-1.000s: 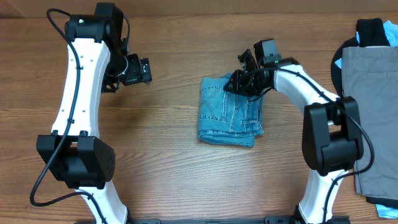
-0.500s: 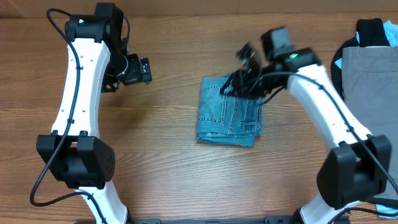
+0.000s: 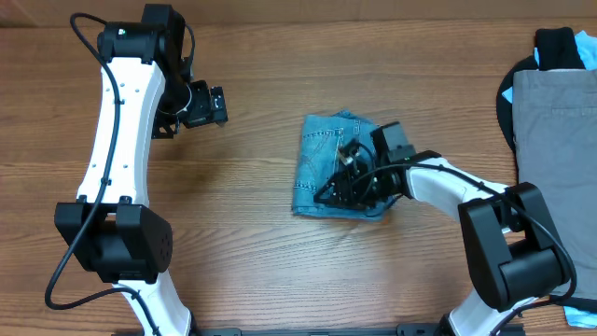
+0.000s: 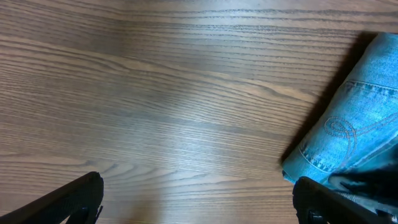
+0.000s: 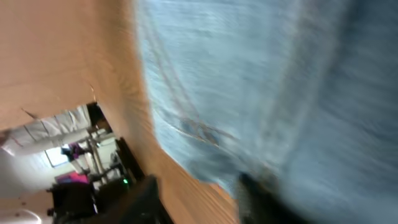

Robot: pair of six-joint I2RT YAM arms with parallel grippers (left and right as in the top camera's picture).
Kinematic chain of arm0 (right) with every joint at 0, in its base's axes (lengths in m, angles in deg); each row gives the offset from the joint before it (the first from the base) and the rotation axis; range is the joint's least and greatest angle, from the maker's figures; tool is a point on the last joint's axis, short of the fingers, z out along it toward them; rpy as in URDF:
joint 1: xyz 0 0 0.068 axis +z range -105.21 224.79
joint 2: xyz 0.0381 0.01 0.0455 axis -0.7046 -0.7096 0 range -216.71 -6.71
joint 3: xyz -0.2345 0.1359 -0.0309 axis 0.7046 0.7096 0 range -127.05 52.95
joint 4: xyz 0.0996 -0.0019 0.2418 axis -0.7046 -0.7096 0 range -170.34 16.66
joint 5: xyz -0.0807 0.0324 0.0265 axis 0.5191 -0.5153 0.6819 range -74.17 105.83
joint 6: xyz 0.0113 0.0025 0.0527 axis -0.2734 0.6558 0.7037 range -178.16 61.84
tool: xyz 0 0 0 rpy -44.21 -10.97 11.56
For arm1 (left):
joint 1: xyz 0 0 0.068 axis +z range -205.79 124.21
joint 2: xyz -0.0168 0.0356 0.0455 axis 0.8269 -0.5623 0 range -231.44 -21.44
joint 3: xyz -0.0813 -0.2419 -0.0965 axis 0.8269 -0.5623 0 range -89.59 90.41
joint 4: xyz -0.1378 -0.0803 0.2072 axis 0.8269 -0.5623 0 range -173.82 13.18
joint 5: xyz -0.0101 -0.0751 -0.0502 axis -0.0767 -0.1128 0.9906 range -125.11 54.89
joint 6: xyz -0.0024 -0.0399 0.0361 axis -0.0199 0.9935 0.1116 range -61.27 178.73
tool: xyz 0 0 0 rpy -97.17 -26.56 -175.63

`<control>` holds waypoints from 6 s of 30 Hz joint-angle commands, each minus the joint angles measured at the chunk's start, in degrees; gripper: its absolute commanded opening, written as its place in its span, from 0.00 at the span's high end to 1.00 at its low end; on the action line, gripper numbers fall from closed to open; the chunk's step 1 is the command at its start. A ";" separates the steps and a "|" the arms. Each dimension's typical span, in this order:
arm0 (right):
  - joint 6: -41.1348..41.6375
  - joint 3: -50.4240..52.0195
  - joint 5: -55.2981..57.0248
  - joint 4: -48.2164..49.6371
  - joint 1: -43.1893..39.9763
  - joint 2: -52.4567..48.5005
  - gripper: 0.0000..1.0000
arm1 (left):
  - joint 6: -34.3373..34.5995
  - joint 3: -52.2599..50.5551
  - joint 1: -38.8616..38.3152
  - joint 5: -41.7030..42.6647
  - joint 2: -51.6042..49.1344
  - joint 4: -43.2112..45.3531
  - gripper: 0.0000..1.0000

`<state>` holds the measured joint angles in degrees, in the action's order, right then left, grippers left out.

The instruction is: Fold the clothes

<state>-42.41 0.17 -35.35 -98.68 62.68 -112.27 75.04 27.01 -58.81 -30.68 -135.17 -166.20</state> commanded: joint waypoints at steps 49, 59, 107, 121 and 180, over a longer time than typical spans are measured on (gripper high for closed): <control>-4.83 -20.39 6.45 -5.84 -21.49 5.03 0.63 | -1.11 -0.26 -0.42 0.02 0.59 -0.37 0.00; -13.25 -14.21 6.73 -23.34 -14.32 9.18 0.61 | -1.07 -0.26 -0.44 0.09 0.59 -0.15 0.00; 2.51 -6.23 17.09 -32.00 -23.65 54.40 0.00 | -5.90 -14.91 -17.27 20.37 0.59 13.75 0.00; 2.27 -6.23 17.09 -32.04 -23.65 48.22 0.00 | 0.48 -35.06 -23.56 24.44 0.59 41.33 0.00; 1.90 -6.23 21.18 -31.67 -23.65 44.98 0.00 | 38.14 -49.46 34.49 -6.84 0.59 76.28 0.93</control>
<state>-40.20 -4.81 -14.80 -130.96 39.19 -67.53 113.49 -21.58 -32.21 -34.09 -133.95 -89.59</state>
